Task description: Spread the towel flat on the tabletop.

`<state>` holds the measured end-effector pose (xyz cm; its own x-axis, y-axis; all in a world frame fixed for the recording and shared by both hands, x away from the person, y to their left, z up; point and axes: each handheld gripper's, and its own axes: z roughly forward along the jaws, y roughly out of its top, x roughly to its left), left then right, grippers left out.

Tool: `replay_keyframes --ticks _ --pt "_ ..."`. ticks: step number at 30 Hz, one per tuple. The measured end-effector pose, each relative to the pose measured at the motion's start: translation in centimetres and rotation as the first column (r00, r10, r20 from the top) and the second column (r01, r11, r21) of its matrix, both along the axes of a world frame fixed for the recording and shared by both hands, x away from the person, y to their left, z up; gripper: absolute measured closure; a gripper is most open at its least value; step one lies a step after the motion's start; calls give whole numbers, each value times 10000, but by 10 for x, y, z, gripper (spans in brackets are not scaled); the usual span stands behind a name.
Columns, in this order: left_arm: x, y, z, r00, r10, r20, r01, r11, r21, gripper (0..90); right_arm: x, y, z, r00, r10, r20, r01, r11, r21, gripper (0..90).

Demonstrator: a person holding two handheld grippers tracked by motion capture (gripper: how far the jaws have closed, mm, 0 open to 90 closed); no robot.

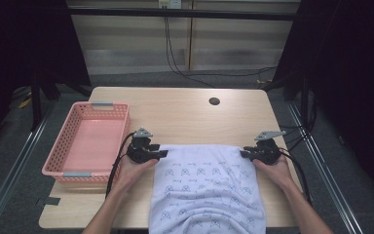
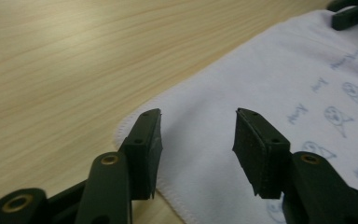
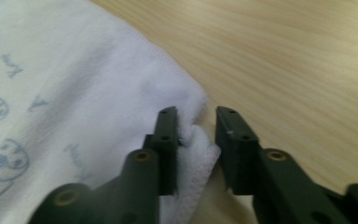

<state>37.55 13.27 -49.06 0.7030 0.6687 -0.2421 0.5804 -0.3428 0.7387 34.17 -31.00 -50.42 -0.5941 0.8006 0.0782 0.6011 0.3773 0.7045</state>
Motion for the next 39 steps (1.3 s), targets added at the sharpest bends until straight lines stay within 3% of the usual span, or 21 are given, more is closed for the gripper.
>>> replay_keyframes --ticks 4,8,12,17,20,21,24,27,28,29,31,33,35,38,39 --pt "2 -1 -3 10000 -57 -11 58 9995 298 472 0 -1 1 9996 36 -273 -32 9999 159 836" --pt "2 0 -4 9999 43 127 -49 9988 484 493 -2 -2 2 9992 -48 -403 56 9998 198 842" --pt "4 -1 -8 9999 99 80 -104 9973 725 469 -4 -4 1 9994 61 -338 -53 9997 217 840" --pt "6 -8 -14 9990 300 340 -334 9940 1041 433 -5 -5 1 9992 104 -381 -94 9996 263 836" --pt "9 -7 -15 9986 384 366 -417 9946 950 414 -5 -5 1 9991 129 -392 -118 9995 286 836" --pt "9 -8 -15 9993 172 332 -199 9964 827 419 -5 -5 1 9991 127 -400 -115 9995 307 836" --pt "7 -14 -15 9992 -243 328 216 9965 810 488 -4 -5 1 9991 137 -413 -122 9993 355 836" --pt "3 -21 -14 9969 -641 456 591 9928 1039 706 -4 -4 1 9981 306 -526 -276 9981 560 839" --pt "2 -22 -15 9962 -757 429 712 9926 982 816 -5 -4 2 9972 397 -634 -364 9980 526 840" --pt "2 -22 -15 9965 -761 344 727 9931 919 850 -5 -5 3 9972 409 -634 -373 9976 577 840" --pt "2 -20 -12 9969 -748 250 735 9959 524 864 -6 -8 9 9980 296 -557 -245 9956 900 842" --pt "2 -15 -4 9978 -600 265 605 9980 -180 867 -7 -14 19 9993 175 -342 -123 9892 1461 844" --pt "2 -10 10 9970 -602 482 631 9962 -603 868 -8 -19 29 9999 112 -44 -103 9849 1730 845" --pt "4 -8 25 9960 -568 683 643 9916 -1125 869 -5 -23 46 9991 -34 418 -56 9768 2139 846" --pt "4 -8 30 9947 -596 837 677 9929 -975 869 -4 -24 50 9986 -50 524 -68 9750 2221 846"
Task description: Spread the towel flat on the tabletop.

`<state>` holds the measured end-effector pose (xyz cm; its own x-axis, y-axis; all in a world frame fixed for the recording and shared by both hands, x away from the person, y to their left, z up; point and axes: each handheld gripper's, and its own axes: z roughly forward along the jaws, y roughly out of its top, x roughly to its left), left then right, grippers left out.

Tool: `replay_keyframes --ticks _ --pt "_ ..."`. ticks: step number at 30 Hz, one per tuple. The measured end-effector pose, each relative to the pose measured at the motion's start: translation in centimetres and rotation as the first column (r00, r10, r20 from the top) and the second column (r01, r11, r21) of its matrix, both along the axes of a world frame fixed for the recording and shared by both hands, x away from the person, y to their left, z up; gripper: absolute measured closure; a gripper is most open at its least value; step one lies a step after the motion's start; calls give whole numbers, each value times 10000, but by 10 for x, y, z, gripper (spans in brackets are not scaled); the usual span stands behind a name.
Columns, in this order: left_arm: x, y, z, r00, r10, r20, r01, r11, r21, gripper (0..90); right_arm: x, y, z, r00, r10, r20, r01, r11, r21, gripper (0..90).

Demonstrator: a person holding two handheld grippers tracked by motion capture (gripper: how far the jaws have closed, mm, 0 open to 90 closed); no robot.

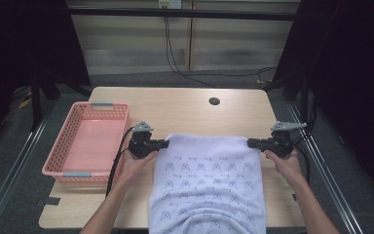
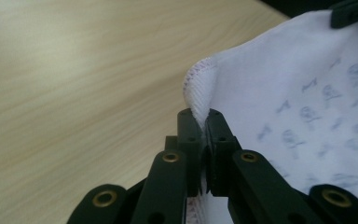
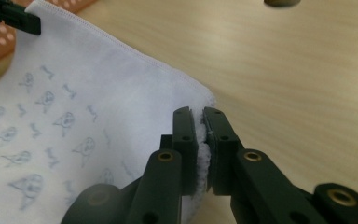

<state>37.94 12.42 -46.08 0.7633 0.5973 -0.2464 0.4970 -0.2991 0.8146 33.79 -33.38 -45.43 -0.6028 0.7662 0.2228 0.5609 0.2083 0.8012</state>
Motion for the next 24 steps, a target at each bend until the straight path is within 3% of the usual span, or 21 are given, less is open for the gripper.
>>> replay_keyframes --ticks 5,8,13,19,24 --pt "6 1 16 9994 -355 26 355 9992 -176 869 9 0 29 9986 110 513 -128 9993 352 846" --pt "12 6 27 9996 -246 134 251 9989 -388 869 15 -2 45 9970 114 763 -171 9971 747 846" --pt "19 17 53 9976 93 680 -61 9989 -475 868 24 -5 68 9918 -201 1259 86 9958 914 846" --pt "38 25 87 9910 557 1219 -491 9972 -564 870 44 -1 90 9881 -313 1505 205 9972 725 846" --pt "57 29 103 9879 857 1292 -778 9948 -651 870 69 8 104 9849 -504 1655 410 9974 595 847"
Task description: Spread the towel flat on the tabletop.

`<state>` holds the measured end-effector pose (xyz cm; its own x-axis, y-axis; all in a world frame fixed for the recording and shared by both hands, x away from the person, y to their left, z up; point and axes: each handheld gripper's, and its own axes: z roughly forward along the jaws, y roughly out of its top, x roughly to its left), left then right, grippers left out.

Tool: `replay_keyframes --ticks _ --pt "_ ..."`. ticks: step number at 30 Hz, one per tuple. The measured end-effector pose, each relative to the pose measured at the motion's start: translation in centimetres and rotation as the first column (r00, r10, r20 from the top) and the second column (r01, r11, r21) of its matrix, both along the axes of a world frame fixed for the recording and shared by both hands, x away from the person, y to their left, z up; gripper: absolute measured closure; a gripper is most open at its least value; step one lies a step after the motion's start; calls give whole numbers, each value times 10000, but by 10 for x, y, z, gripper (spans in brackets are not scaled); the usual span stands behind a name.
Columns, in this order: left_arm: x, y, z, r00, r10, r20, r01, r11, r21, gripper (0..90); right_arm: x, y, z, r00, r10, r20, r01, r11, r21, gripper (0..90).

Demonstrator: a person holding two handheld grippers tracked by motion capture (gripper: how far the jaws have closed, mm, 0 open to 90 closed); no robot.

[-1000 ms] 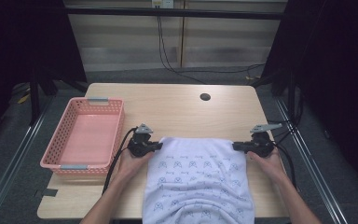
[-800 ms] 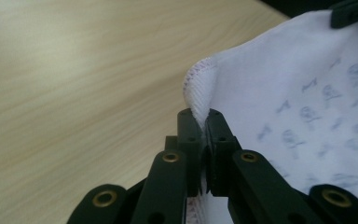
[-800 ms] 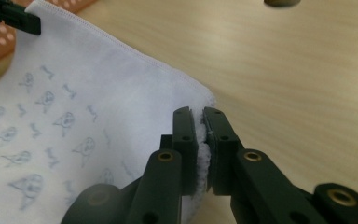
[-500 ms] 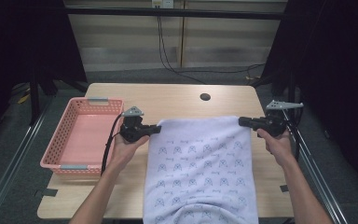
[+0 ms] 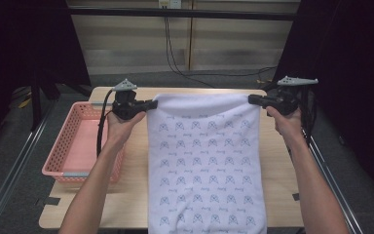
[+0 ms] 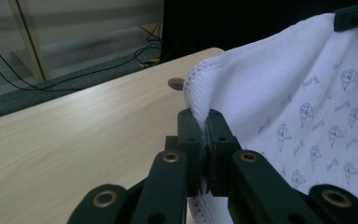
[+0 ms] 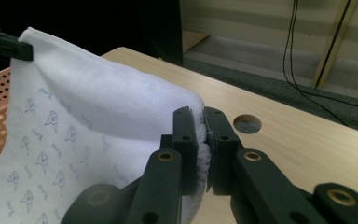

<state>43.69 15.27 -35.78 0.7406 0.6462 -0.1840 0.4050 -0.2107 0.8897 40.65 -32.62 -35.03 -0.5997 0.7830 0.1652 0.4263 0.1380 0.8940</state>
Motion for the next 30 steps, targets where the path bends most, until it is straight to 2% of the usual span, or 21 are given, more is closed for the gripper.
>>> replay_keyframes --ticks 3,5,7,9,11,12,14,17,19,21,24,26,28,29,30 --pt "6 -1 12 10000 -58 67 60 9998 -175 870 13 0 12 9997 -227 103 228 9997 -77 848" --pt "5 -3 23 9992 -201 337 209 9995 -227 870 17 1 21 9993 -285 248 291 9993 -234 848" --pt "1 -2 27 9987 -269 436 288 9987 -422 870 17 1 30 9986 -274 443 279 9995 -115 848" --pt "-2 -3 22 9988 -286 405 280 9995 170 870 14 1 31 9984 -216 518 214 9998 32 848" --pt "-7 0 11 9991 -417 93 416 9991 123 869 6 0 24 9991 -113 412 108 9999 120 848" --pt "-12 0 3 9980 -637 -32 637 9978 162 869 3 -1 21 9994 -31 352 24 9998 198 848" --pt "-20 0 -7 9979 -626 -167 634 9968 487 869 -8 0 12 9996 125 239 -132 9995 291 848" --pt "-38 3 -17 9966 -787 -240 792 9966 216 869 -28 4 0 9991 416 35 -417 9990 159 848" --pt "-53 5 -21 9951 -949 -262 949 9955 -35 868 -45 7 -7 9983 566 -161 -568 9983 -111 848" --pt "-73 6 -26 9924 -1220 -157 1218 9924 -157 868 -64 6 -14 9964 827 -178 -829 9965 -128 848" --pt "-102 9 -35 9911 -1320 -175 1314 9908 -322 868 -92 3 -25 9939 988 -490 -1007 9942 -369 848" --pt "-117 10 -37 9884 -1494 -269 1481 9880 -443 867 -112 2 -33 9908 1147 -721 -1184 9917 -499 848" --pt "-138 12 -41 9862 -1589 -462 1552 9850 -749 865 -132 3 -39 9872 1245 -1000 -1321 9886 -729 848" --pt "-145 13 -43 9857 -1606 -510 1574 9856 -613 865 -144 4 -43 9836 1318 -1233 -1449 9840 -1040 848" --pt "-155 13 -47 9844 -1680 -530 1667 9856 -292 866 -151 5 -46 9818 1330 -1359 -1496 9814 -1202 848"
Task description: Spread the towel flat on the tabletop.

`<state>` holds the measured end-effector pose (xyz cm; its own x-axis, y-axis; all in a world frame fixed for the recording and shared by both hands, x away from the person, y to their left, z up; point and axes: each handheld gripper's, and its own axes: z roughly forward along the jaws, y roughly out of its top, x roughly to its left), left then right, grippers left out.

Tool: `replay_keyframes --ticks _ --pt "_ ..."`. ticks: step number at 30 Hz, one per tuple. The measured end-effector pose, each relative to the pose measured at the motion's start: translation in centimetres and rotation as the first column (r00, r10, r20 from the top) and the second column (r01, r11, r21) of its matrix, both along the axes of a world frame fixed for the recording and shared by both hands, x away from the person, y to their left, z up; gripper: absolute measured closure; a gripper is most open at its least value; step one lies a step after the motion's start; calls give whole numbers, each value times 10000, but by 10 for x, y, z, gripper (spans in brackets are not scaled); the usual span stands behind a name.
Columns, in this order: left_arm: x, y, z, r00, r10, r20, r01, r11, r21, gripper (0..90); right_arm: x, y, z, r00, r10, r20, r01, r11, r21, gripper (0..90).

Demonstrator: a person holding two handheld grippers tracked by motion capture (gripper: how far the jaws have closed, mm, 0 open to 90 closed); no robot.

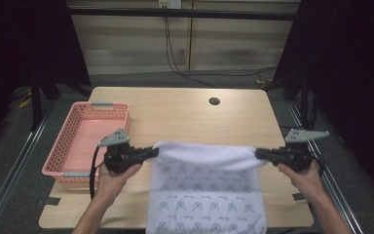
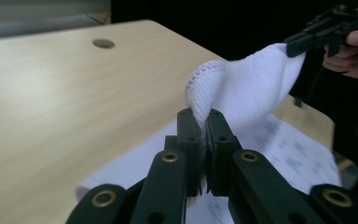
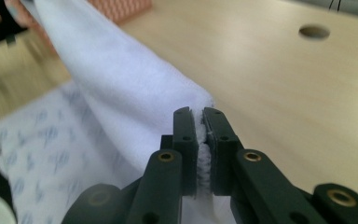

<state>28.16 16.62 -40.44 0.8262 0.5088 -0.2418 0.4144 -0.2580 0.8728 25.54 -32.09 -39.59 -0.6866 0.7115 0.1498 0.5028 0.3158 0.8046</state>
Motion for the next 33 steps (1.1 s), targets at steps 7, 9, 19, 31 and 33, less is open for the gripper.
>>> replay_keyframes --ticks 7,9,19,31,33 --pt "-40 2 -49 9857 -524 -1604 701 9918 1067 865 -51 11 -54 9790 503 -1976 -680 9942 -837 848" --pt "-42 2 -64 9736 -281 -2265 616 9879 1424 861 -57 17 -69 9688 435 -2440 -775 9883 -1315 848" --pt "-37 -11 -89 9621 -212 -2718 950 9605 2615 857 -54 25 -89 9530 217 -3023 -734 9843 -1607 847" --pt "8 -23 -91 9716 522 -2308 151 9597 2806 865 -12 16 -93 9617 -320 -2723 -93 9887 -1493 848" --pt "17 -26 -92 9690 731 -2359 -65 9624 2714 865 -4 14 -94 9637 -452 -2630 52 9885 -1512 848"
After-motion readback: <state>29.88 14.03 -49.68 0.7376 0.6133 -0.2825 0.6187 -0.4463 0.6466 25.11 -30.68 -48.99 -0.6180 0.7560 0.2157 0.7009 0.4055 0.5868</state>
